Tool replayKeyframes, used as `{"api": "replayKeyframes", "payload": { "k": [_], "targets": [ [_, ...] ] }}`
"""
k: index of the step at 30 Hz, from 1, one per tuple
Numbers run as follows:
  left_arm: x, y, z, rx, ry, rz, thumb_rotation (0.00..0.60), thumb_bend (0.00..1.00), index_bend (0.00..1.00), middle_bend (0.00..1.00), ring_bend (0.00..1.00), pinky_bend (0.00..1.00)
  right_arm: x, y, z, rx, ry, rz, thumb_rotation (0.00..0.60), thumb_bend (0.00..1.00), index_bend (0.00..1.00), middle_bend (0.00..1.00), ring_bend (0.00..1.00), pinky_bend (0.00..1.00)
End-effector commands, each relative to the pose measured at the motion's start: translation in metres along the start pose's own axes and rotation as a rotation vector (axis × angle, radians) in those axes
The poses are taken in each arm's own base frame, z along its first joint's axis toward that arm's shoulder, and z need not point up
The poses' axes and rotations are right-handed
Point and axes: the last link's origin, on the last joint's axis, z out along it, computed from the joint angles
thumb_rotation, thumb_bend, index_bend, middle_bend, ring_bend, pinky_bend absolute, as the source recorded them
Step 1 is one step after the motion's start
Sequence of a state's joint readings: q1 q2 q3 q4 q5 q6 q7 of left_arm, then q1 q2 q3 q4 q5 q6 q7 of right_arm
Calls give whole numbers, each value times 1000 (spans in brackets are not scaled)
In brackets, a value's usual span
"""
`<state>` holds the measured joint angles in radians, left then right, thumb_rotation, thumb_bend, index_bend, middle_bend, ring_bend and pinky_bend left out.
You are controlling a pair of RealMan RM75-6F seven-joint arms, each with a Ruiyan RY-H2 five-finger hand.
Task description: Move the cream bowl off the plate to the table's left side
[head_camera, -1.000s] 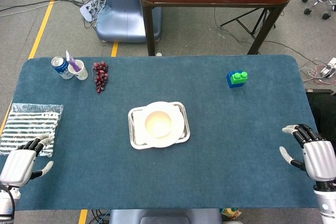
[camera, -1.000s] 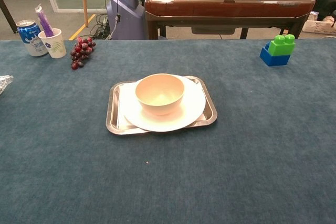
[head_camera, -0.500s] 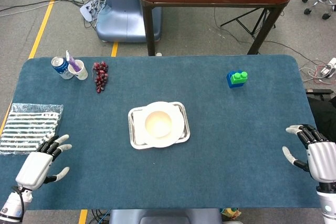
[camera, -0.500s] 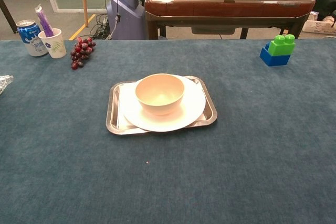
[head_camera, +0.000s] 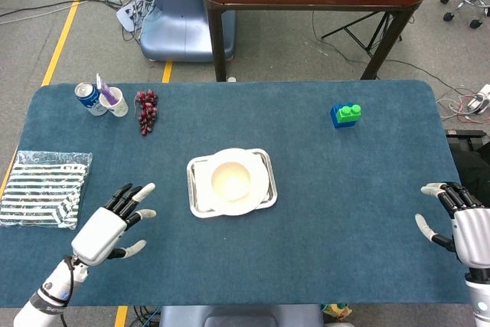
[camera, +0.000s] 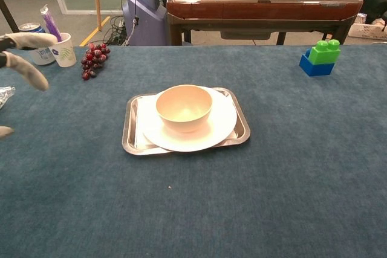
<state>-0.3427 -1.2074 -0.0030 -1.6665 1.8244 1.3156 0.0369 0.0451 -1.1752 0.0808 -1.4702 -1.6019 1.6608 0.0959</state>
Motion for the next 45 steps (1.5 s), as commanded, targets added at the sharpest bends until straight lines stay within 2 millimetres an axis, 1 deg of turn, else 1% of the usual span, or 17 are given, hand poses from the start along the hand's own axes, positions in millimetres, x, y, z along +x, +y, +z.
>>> {"api": "replayKeyframes", "payload": {
  "k": [1,5,11,17,20,29,38,45],
  "targets": [
    [-6,19,23,-47,-39,21,600,220,294,0,0,0,2,1,0,-4,5,1,600,354,355,352,253,485],
    [-11,34,46,-98,-54,23,600,220,295,0,0,0,4,4,-1,-28,13,-15,600,354,355,352,253,485],
    [-22,44,79,-148,-77,47,600,219,302,0,0,0,8,8,-3,-57,2,-15,600,353,355,352,253,485],
    [-27,51,102,-169,-63,39,600,220,321,0,0,0,12,11,-4,-69,5,-6,600,352,355,352,253,485],
    [-29,56,112,-190,-37,48,600,220,347,0,0,0,13,12,-4,-70,2,-2,600,352,355,352,253,485],
    [-40,59,137,-180,-40,119,600,219,367,0,0,0,15,13,-5,-71,3,6,600,352,354,352,253,485],
    [-53,53,154,-131,-53,156,600,220,369,0,0,0,15,14,-5,-71,3,11,600,352,355,352,253,485],
    [-62,50,162,-105,-74,189,600,219,371,0,0,0,16,15,-5,-71,2,14,600,352,355,352,253,485]
  ]
}}
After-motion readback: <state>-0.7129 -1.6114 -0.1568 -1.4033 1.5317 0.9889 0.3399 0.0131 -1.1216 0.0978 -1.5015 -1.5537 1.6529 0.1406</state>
